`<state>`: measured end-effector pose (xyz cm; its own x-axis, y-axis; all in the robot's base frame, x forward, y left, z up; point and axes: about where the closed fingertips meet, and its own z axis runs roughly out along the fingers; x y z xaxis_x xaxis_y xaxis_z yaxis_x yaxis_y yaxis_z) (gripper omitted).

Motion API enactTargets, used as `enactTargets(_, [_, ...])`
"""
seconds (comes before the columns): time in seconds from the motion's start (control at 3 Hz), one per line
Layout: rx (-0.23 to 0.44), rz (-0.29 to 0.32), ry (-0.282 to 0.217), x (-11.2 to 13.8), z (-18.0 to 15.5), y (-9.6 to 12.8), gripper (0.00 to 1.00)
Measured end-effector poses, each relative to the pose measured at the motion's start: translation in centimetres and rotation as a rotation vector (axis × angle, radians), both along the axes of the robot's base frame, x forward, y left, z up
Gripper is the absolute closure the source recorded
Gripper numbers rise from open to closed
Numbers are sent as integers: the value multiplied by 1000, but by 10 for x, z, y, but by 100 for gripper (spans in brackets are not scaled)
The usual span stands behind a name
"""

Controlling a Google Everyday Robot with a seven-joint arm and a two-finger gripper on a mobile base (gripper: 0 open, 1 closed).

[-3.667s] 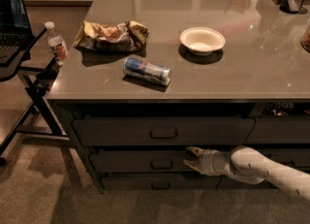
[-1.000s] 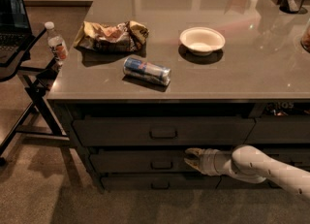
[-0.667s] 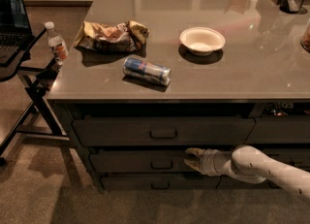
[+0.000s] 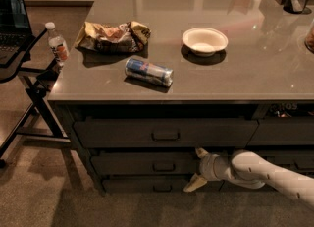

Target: Open middle drawer

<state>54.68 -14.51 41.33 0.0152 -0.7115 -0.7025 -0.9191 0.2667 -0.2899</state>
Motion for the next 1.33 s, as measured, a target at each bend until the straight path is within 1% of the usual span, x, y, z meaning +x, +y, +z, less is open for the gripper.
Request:
enactTargets(0.33, [-11, -25, 4, 14, -5, -8, 0])
enactTargets(0.67, [-11, -25, 4, 14, -5, -8, 0])
enactTargets(1.0, [-11, -25, 4, 14, -5, -8, 19])
enactTargets(1.33, [-11, -25, 4, 14, -5, -8, 43])
